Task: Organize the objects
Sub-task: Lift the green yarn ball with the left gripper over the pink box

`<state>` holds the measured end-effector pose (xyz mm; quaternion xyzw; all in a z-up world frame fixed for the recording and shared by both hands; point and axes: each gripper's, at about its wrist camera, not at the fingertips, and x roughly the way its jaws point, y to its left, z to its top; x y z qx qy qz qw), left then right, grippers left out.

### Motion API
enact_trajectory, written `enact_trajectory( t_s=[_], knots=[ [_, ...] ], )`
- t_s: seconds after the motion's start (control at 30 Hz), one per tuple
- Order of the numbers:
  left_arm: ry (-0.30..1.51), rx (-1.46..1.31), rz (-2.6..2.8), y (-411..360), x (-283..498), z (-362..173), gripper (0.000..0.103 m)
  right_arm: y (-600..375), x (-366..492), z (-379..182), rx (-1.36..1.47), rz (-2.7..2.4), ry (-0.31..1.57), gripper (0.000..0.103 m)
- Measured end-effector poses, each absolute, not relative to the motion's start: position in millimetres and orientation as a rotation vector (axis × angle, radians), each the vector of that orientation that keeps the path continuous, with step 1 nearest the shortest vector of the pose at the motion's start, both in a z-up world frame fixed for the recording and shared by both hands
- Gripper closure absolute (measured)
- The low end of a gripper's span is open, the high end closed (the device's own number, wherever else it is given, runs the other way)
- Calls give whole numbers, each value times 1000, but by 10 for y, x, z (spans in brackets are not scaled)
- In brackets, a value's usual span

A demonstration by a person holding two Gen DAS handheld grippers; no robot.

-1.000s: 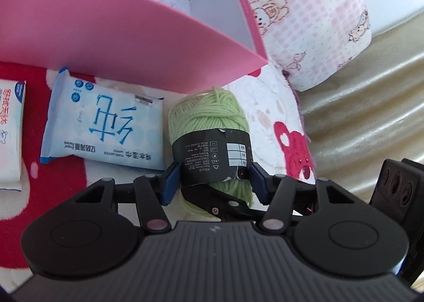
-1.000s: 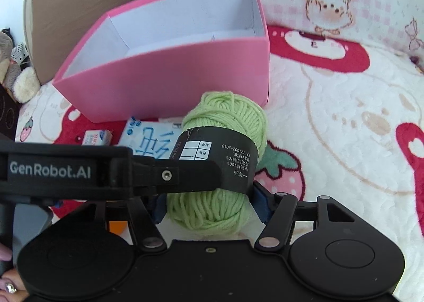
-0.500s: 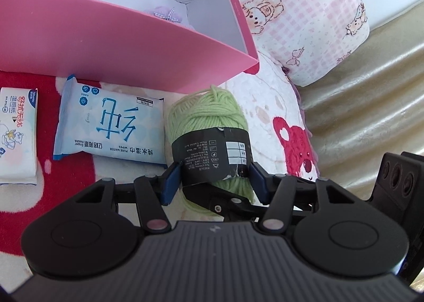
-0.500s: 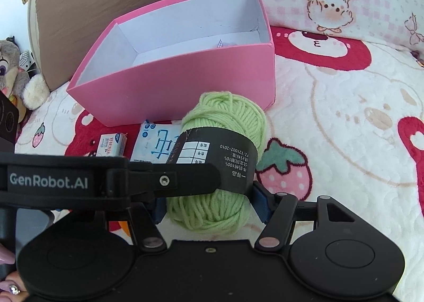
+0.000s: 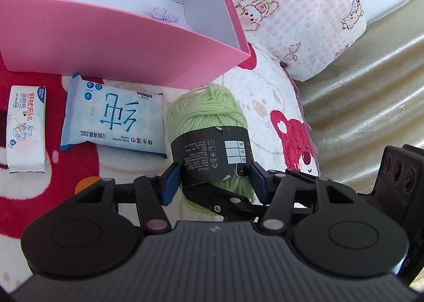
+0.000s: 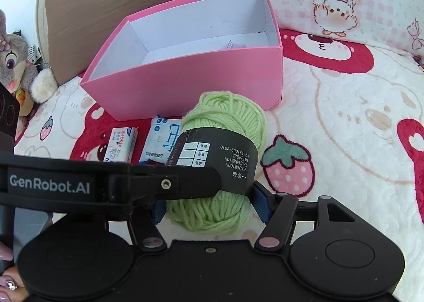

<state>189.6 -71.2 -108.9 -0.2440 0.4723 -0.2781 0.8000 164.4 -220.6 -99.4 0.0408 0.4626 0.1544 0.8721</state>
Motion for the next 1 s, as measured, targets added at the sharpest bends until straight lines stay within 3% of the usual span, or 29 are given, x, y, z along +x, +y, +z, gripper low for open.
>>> enact_trajectory(
  t_s=[1.0],
  knots=[
    [1002, -383, -533, -537, 1479, -494, 48, -1984, 1274, -597, 99, 427, 894, 33]
  ],
)
